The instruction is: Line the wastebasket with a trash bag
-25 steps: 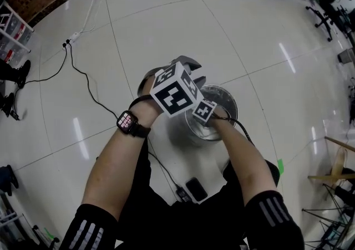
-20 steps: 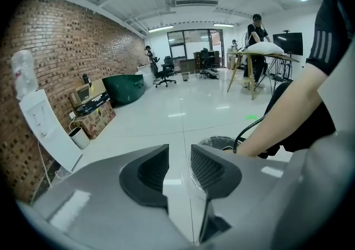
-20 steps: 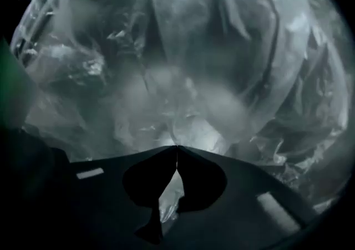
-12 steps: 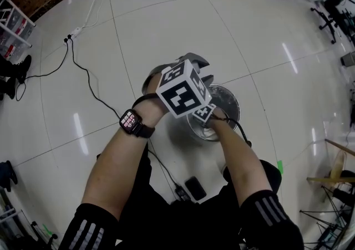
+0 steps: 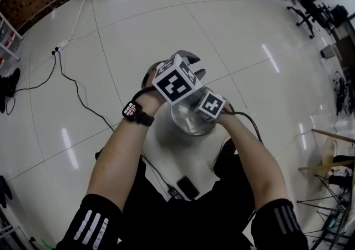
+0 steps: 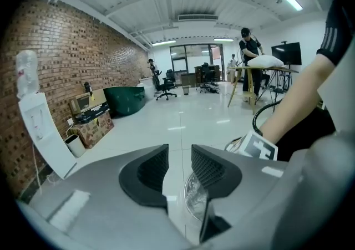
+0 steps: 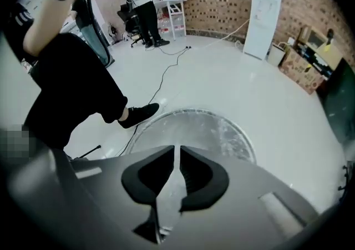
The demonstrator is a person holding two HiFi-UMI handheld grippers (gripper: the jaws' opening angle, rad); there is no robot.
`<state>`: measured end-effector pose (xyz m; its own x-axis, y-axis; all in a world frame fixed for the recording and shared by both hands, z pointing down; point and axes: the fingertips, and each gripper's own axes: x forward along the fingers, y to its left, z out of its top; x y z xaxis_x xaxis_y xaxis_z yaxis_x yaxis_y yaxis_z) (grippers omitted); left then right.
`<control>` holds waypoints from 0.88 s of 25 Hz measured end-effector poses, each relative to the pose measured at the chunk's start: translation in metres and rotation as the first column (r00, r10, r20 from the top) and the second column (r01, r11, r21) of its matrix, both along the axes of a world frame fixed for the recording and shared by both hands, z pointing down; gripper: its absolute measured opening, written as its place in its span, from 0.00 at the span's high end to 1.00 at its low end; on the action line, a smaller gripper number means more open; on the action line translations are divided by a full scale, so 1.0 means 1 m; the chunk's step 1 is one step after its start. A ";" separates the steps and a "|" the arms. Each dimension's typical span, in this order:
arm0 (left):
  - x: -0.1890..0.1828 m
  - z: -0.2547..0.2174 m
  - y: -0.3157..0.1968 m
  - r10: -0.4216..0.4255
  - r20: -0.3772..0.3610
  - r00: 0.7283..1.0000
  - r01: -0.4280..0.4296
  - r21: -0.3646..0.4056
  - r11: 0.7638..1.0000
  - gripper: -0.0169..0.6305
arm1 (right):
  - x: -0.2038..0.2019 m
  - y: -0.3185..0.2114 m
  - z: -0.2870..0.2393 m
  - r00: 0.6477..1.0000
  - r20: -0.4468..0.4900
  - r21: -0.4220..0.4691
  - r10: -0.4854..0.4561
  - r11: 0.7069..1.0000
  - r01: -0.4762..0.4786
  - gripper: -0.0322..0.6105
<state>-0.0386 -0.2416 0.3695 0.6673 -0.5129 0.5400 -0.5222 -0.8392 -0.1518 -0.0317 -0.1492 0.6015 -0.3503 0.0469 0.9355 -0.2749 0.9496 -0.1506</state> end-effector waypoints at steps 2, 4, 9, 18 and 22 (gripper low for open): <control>0.001 -0.002 0.004 -0.011 -0.040 0.999 0.011 -0.009 1.000 0.78 | 0.012 -0.008 -0.030 0.999 0.047 0.074 0.021 0.997 -0.025 0.89; -0.002 -0.002 0.010 -0.021 -0.049 0.999 0.020 -0.009 1.000 0.78 | 0.023 -0.009 -0.058 0.995 0.087 0.119 0.054 0.991 -0.064 0.89; -0.004 0.011 0.031 0.008 -0.012 1.000 -0.008 -0.018 1.000 0.77 | 0.050 -0.009 -0.116 0.965 0.211 0.201 0.156 0.959 -0.200 0.94; 0.021 0.031 0.056 0.079 0.034 0.996 -0.078 -0.028 0.997 0.75 | 0.089 -0.016 -0.152 0.827 0.477 0.203 0.298 0.878 -0.434 0.94; 0.030 0.034 0.055 0.094 0.064 0.994 -0.092 -0.027 0.995 0.73 | 0.084 -0.026 -0.173 0.789 0.553 0.228 0.268 0.862 -0.453 0.94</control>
<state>-0.0086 -0.1868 0.4038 0.6744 -0.4369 0.5952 -0.4313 -0.8874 -0.1626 0.0521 -0.1756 0.4290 -0.6867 -0.4554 0.5666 -0.5839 0.8098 -0.0567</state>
